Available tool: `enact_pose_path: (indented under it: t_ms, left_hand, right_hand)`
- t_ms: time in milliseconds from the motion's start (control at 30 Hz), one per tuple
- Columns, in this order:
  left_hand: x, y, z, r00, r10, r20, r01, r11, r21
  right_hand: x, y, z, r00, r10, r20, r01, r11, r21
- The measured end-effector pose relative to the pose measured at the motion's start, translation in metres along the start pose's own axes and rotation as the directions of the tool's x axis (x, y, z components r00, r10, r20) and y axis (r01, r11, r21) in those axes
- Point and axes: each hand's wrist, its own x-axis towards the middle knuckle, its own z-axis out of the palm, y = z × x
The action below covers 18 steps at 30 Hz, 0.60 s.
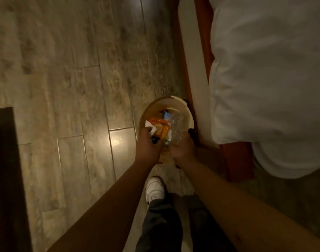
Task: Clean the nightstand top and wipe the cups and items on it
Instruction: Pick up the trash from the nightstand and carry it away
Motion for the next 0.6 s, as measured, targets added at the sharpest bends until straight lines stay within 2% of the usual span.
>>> enact_pose_path:
  t_ms: [167,333,500,600]
  left_hand:
    - [0.013,-0.008,0.007,0.996,0.065,0.061,-0.072,0.990,0.122]
    - [0.019,0.002,-0.002,0.989,0.024,0.148,-0.048,0.986,0.158]
    - [0.013,0.018,-0.011,0.990,0.038,0.133,-0.068,0.971,0.230]
    - [0.002,0.036,-0.017,0.986,0.106,0.132,-0.132,0.970,0.206]
  right_hand:
    - [0.020,0.004,0.002,1.000,-0.023,-0.012,0.022,0.998,-0.054]
    - [0.014,0.010,-0.009,0.994,-0.094,0.061,0.098,0.993,-0.070]
    - [0.003,0.000,-0.024,0.981,-0.175,0.085,0.181,0.981,-0.070]
    - [-0.005,-0.013,-0.037,0.979,-0.187,0.080,0.191,0.980,-0.051]
